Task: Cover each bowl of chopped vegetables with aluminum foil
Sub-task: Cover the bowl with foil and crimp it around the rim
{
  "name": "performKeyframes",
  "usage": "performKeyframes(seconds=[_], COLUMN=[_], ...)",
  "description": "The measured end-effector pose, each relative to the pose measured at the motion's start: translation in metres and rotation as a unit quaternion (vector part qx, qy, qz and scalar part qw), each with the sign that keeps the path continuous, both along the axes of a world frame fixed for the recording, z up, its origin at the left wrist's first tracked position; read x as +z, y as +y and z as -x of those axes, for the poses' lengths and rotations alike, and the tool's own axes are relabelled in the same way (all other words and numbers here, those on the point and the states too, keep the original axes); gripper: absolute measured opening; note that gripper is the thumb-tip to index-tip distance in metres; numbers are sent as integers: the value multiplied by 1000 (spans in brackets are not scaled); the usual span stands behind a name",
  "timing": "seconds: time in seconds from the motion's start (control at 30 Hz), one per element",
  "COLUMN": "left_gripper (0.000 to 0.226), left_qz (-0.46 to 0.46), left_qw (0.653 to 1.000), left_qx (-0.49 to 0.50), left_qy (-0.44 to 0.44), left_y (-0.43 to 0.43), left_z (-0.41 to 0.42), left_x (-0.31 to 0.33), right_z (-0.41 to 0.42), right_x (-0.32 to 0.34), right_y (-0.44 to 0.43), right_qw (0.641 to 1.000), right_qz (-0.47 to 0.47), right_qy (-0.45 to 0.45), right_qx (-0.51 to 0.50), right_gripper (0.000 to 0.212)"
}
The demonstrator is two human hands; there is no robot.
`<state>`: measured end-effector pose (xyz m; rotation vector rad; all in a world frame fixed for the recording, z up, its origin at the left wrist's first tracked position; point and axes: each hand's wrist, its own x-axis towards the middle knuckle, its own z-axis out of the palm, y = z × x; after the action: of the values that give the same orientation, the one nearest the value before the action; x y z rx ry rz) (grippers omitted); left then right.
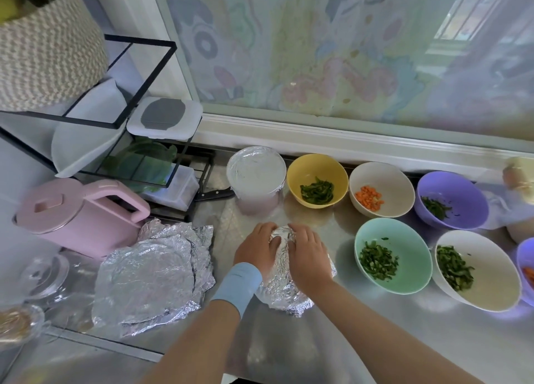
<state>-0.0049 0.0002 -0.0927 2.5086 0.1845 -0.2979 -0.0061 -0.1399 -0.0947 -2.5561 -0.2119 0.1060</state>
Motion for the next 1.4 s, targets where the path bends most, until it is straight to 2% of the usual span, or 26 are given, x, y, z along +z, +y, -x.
performKeyframes(seconds=[0.13, 0.3, 0.47, 0.5, 0.57, 0.63, 0.77, 0.9, 1.0, 1.07, 1.13, 1.2, 1.27, 1.4], left_gripper=[22, 39, 37, 36, 37, 37, 35, 32, 31, 35, 52, 63, 57, 36], left_qz=[0, 51, 49, 48, 52, 58, 71, 87, 34, -9, 16, 37, 35, 41], left_qw=[1000, 998, 998, 998, 997, 994, 988, 984, 992, 998, 999, 996, 994, 998], left_qx=[4, -21, 16, 28, 60, 96, 140, 157, 113, 64, -6, -73, -96, -40], left_qy=[-4, -38, -33, -31, -23, -17, -5, 22, 47, 2, -51, -38, -21, -15], left_y=[4, 0, -2, -4, -8, -12, -17, -19, -11, -6, -7, -12, -15, -19], left_z=[-5, 5, 9, 10, 12, 13, 15, 18, 12, 7, 2, 1, 1, 0], left_x=[1, -4, -6, -6, -7, -5, -3, 0, -2, -3, 2, 8, 8, 6], right_z=[-4, -8, -17, -16, -5, 10, 22, 6, 0, -1, -1, -1, -3, -9], right_x=[0, 2, 6, 7, 7, 8, 8, 11, 12, 13, 12, 11, 10, 8], right_y=[2, 2, -5, -8, -13, -14, -9, -15, -18, -18, -18, -20, -23, -31], right_qw=[1000, 999, 993, 996, 1000, 996, 989, 983, 983, 984, 986, 986, 986, 986], right_qz=[21, 19, -51, -52, 4, 42, 11, -27, -25, -22, -22, -25, -37, -42], right_qy=[6, 31, 103, 77, -5, -29, 89, 132, 140, 133, 127, 124, 126, 144], right_qx=[21, 14, 16, 18, -5, -69, -117, -125, -117, -113, -110, -109, -103, -76], right_gripper=[40, 42, 42, 42, 40, 42, 45, 37, 33, 32, 31, 30, 30, 30])
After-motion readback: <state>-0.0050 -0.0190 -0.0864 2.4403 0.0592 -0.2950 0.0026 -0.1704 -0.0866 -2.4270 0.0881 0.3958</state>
